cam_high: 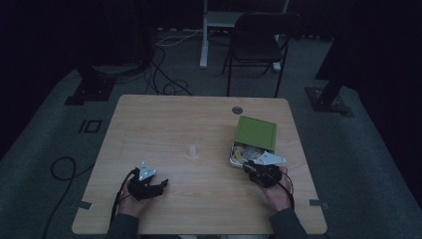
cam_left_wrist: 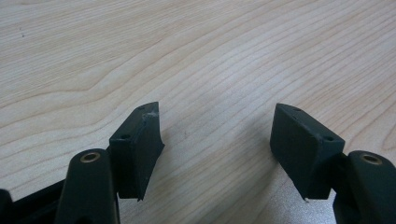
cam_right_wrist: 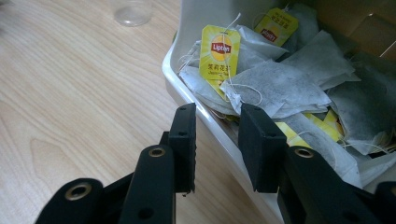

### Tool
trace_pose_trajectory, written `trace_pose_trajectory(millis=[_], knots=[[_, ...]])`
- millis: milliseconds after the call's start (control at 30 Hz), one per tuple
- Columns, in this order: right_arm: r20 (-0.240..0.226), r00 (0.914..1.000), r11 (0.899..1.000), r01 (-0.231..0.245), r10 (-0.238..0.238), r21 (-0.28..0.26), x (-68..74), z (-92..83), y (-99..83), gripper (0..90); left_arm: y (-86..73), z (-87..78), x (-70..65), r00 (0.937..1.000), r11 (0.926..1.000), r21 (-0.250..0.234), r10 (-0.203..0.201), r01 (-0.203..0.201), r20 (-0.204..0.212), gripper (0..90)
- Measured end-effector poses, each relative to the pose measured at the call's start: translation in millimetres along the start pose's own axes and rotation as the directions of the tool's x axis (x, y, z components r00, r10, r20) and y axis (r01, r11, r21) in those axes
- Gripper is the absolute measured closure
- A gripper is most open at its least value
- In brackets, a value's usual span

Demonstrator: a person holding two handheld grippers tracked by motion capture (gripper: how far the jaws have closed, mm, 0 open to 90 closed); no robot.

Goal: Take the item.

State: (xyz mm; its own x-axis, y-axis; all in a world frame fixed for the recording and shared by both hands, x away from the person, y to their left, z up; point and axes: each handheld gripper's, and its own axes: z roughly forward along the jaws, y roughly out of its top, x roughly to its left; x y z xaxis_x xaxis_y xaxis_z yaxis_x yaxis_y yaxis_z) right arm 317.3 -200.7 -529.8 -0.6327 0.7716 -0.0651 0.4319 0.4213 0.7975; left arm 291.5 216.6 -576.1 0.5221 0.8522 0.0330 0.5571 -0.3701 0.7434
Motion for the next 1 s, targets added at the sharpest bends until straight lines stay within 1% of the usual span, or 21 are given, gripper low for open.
trace_pose_trajectory(millis=[33, 200, 267, 400, 633, 867, 1000], knots=[[-0.011, 0.9999, 1.000, 0.004, -0.004, -0.003, 1.7, -1.6, -1.6, 66.7, 0.0, 0.0, 0.0, 1.0000, 1.0000, 0.000, 0.000, 0.000, 0.000, 34.8], [-0.017, 0.9998, 1.000, 0.004, -0.004, -0.005, 4.6, -3.8, -3.3, 67.3, 0.0, 0.0, 0.0, 1.0000, 1.0000, 0.000, 0.000, 0.000, 0.000, 34.8], [-0.029, 0.9995, 1.000, 0.012, -0.012, -0.004, 7.5, -6.7, -5.3, 67.7, 0.0, 0.0, 0.0, 1.0000, 1.0000, 0.000, 0.000, 0.000, 0.000, 34.8], [-0.034, 0.9994, 1.000, 0.010, -0.010, -0.003, 10.5, -9.1, -7.2, 68.9, 0.0, 0.0, 0.0, 1.0000, 1.0000, 0.000, 0.000, 0.000, 0.000, 34.7], [-0.047, 0.9986, 1.000, 0.021, -0.022, -0.008, 16.2, -12.8, -10.5, 69.4, 0.0, 0.1, 0.0, 1.0000, 1.0000, -0.001, 0.001, -0.001, 0.000, 34.8], [-0.057, 0.9978, 0.999, 0.034, -0.034, 0.002, 18.9, -15.0, -11.0, 72.0, 0.0, 0.0, 0.0, 1.0000, 1.0000, 0.000, 0.000, 0.000, 0.000, 34.8], [-0.055, 0.9976, 0.999, 0.040, -0.041, -0.020, 19.0, -17.1, -8.1, 70.2, 0.0, 0.0, 0.0, 1.0000, 1.0000, 0.000, 0.000, 0.000, 0.000, 34.8]])
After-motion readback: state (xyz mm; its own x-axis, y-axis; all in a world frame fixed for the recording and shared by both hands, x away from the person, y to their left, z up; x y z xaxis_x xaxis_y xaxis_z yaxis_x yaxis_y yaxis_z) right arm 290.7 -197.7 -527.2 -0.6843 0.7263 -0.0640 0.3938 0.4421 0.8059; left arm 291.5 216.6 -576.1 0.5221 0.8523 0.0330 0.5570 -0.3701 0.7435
